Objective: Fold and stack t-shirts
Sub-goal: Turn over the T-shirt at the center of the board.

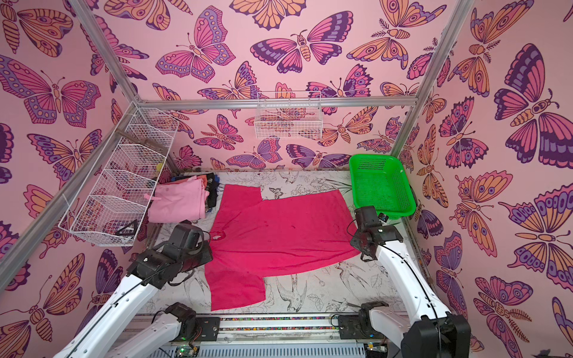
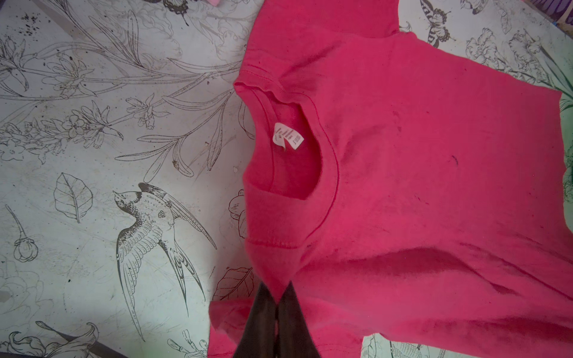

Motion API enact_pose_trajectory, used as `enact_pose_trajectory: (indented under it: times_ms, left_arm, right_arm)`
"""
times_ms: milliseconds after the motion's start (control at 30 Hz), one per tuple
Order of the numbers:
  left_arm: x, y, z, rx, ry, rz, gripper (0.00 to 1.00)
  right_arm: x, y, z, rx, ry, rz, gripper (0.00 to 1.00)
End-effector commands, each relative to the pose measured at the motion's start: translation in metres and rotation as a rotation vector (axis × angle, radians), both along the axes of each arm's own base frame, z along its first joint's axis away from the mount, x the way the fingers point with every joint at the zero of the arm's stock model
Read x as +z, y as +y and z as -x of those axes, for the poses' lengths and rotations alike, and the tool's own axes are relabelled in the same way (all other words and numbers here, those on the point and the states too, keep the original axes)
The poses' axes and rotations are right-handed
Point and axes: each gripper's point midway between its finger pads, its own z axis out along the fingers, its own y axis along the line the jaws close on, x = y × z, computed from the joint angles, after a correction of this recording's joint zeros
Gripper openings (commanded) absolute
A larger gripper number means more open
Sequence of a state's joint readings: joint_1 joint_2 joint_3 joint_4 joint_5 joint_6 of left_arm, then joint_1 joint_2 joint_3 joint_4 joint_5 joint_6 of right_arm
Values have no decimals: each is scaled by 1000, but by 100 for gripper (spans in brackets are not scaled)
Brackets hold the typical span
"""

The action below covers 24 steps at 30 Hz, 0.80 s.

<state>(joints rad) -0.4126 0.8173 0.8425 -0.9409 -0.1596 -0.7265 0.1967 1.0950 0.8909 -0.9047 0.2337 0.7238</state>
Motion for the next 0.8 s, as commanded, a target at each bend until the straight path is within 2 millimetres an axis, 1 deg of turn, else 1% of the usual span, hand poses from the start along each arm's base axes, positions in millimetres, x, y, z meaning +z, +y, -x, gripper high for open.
enact_pose_trajectory:
  times_ms: [0, 100, 200, 333, 500, 633, 767]
  left_arm:
    - [-6, 1, 4, 3, 15, 5, 0]
    - [1, 5, 2, 25, -16, -8, 0]
    - [15, 7, 0, 43, -61, 5, 0]
    - [42, 10, -3, 29, -140, 0, 0]
    - [85, 6, -4, -32, -228, 14, 0]
    - [116, 8, -2, -78, -289, -21, 0]
    - [139, 11, -1, -112, -336, -54, 0]
  right_arm:
    - [6, -3, 3, 10, -10, 16, 0]
    - [8, -1, 3, 28, -20, 9, 0]
    - [18, 2, 0, 55, -39, 1, 0]
    - [49, 6, -6, 109, -151, -6, 0]
    - [88, 9, -9, 173, -264, 4, 0]
    - [121, 10, -7, 210, -367, 5, 0]
    - [155, 7, 1, 235, -467, 30, 0]
